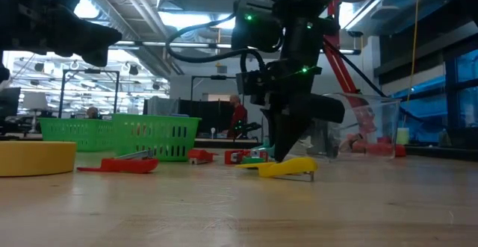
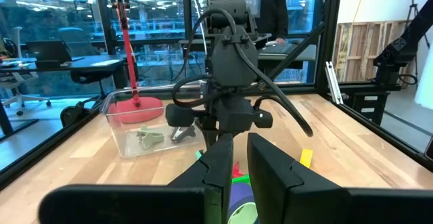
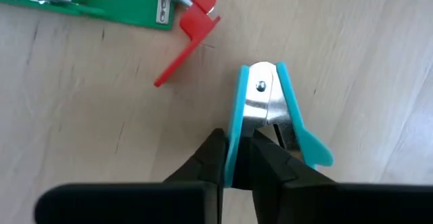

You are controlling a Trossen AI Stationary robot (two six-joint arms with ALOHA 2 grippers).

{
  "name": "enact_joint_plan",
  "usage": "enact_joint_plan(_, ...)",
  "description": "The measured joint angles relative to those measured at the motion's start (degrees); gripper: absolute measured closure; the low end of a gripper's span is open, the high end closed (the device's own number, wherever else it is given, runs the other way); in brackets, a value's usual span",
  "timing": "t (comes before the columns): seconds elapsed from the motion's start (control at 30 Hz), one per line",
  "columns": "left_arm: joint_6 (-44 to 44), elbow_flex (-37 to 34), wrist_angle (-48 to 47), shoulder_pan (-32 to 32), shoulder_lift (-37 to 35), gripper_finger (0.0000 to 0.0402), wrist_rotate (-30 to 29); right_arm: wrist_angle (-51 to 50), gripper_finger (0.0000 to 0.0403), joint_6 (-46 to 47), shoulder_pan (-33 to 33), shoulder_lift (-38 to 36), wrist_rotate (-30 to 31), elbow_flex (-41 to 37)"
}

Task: Pick and place Stapler, Stapler remover, tape
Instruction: Put the light blue staple remover into the transparent bin

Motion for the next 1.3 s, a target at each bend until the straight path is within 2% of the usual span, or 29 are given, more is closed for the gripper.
enact_joint_plan(0.13, 0.00, 0.00, 0.02, -0.02, 0.01, 0.0359, 0.00, -2.56, 0.0362, 2.47, 0.31, -0.91, -0.08, 1.01)
enact_joint_plan(0.6, 0.00, 0.00, 0.00, 0.00, 0.06, 0.0359, 0.00, -7.92, 0.0362, 14.82, 0.39, -11.71, -10.91, 10.44)
enact_joint_plan(0.9, -0.01, 0.00, -0.02, 0.00, 0.06, 0.0359, 0.00, -16.12, 0.0362, 21.52, -1.03, -16.22, -11.55, 19.35)
enact_joint_plan(1.3, 0.00, 0.00, 0.00, 0.00, 0.06, 0.0359, 0.00, -25.10, 0.0362, 29.63, -10.14, -21.64, -10.33, 17.63)
